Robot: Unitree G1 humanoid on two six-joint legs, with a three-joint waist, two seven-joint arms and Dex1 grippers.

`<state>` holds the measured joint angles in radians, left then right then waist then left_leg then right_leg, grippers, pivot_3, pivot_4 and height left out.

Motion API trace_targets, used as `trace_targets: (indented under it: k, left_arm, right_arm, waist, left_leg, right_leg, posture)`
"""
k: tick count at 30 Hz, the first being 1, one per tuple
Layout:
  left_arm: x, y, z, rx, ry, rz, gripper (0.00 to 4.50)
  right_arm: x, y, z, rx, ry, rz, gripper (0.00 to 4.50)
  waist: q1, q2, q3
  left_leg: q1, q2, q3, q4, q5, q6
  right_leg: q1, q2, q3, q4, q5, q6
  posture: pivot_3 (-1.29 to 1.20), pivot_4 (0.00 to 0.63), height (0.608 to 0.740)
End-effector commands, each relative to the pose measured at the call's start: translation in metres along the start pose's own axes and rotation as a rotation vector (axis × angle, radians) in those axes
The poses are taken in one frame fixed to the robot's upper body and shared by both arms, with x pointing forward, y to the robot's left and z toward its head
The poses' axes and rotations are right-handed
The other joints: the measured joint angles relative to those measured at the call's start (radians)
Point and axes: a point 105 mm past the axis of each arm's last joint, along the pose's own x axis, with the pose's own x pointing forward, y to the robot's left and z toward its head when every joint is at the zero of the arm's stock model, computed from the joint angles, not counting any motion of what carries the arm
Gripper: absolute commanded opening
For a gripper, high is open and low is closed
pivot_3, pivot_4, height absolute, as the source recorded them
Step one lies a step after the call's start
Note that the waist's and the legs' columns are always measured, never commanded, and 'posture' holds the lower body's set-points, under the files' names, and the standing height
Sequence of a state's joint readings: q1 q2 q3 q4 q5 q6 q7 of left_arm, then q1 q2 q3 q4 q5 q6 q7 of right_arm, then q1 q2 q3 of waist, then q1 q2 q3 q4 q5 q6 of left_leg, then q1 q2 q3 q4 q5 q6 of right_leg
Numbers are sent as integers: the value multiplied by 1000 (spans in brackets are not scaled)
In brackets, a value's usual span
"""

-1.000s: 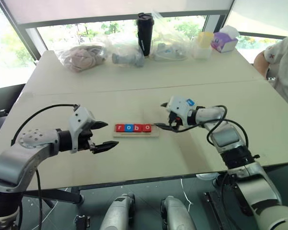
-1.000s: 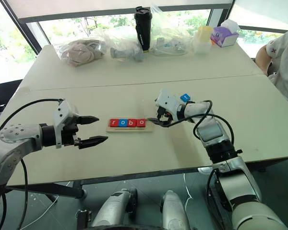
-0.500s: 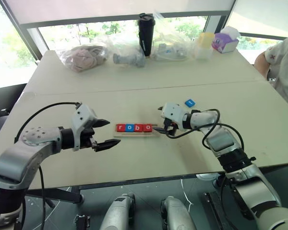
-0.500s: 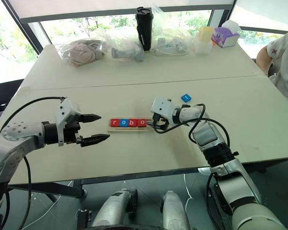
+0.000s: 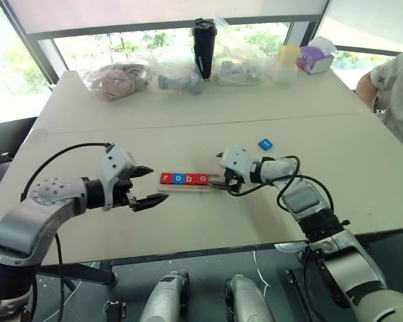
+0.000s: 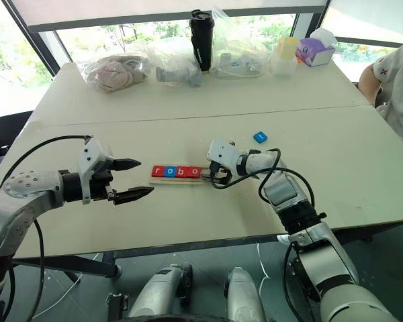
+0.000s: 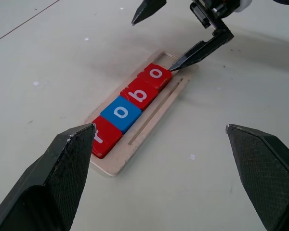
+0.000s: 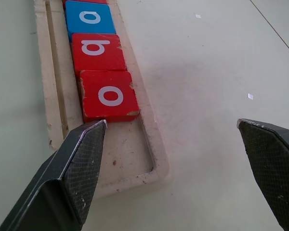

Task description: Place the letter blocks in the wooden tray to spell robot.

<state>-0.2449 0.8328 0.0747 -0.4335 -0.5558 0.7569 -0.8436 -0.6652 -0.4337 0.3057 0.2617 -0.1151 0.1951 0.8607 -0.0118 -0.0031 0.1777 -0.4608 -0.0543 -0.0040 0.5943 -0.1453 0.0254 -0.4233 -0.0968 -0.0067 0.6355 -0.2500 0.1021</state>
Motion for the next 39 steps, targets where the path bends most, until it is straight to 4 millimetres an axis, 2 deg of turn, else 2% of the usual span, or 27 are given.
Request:
trace_targets:
  k: [1,5,8,11,16,20,28,32,36,39]
  left_arm:
    - [-1,0,5,30,-18,4,4500]
    - [-3,1,9,34,-30,6,4500]
    - [-1,3,21,46,-88,16,4500]
    - [6,8,34,55,-143,24,4500]
    - [18,4,38,56,-166,-5,4500]
    - [21,2,37,50,-170,-17,4500]
    - [21,1,32,47,-157,-3,4500]
    - [20,1,30,45,-154,13,4500]
    - [18,1,28,47,-150,22,4500]
    - [19,1,27,46,-145,26,4500]
  right_arm:
    - [-14,-20,7,-47,-17,-70,4451]
    - [-40,-44,12,70,-107,-181,4451]
    - [-71,-82,24,304,-279,-401,4451]
    - [-88,-109,6,440,-259,-629,4451]
    - [-86,-118,-22,503,-172,-785,4451]
    - [-68,-120,-51,586,-83,-777,4451]
    - [-54,-123,-70,624,-8,-728,4451]
    - [-44,-114,-77,608,47,-637,4451]
    - [-48,-113,-91,608,121,-648,4451]
    - [-47,-112,-93,602,128,-637,4451]
  waist:
    - [1,0,0]
    - [1,0,0]
    - [1,0,0]
    - [2,0,0]
    - [-1,0,0]
    - [-5,0,0]
    - [-4,0,0]
    - [-4,0,0]
    - [-5,0,0]
    - [-2,0,0]
  left_leg:
    - [0,0,0,0,0,0]
    - [0,0,0,0,0,0]
    - [0,0,0,0,0,0]
    - [0,0,0,1,0,0]
    - [0,0,0,0,1,1]
    - [0,0,1,0,2,2]
    - [0,0,1,1,2,2]
    - [0,0,1,2,2,2]
    - [1,0,2,2,2,2]
    - [1,0,1,2,2,2]
  right_leg:
    - [0,0,0,0,0,0]
    - [0,0,0,0,0,0]
    - [0,0,0,0,0,0]
    - [1,0,0,0,1,2]
    - [1,0,0,1,1,2]
    - [0,1,1,1,1,2]
    - [1,3,1,2,1,2]
    - [1,3,0,2,1,2]
    - [1,3,0,3,1,2]
    - [1,3,1,3,1,2]
  posture:
    - [0,150,740]
    - [0,150,740]
    - [0,150,740]
    - [0,150,740]
    - [0,150,740]
    - [0,150,740]
    - [0,150,740]
    - [0,150,740]
    - [0,150,740]
    - [0,150,740]
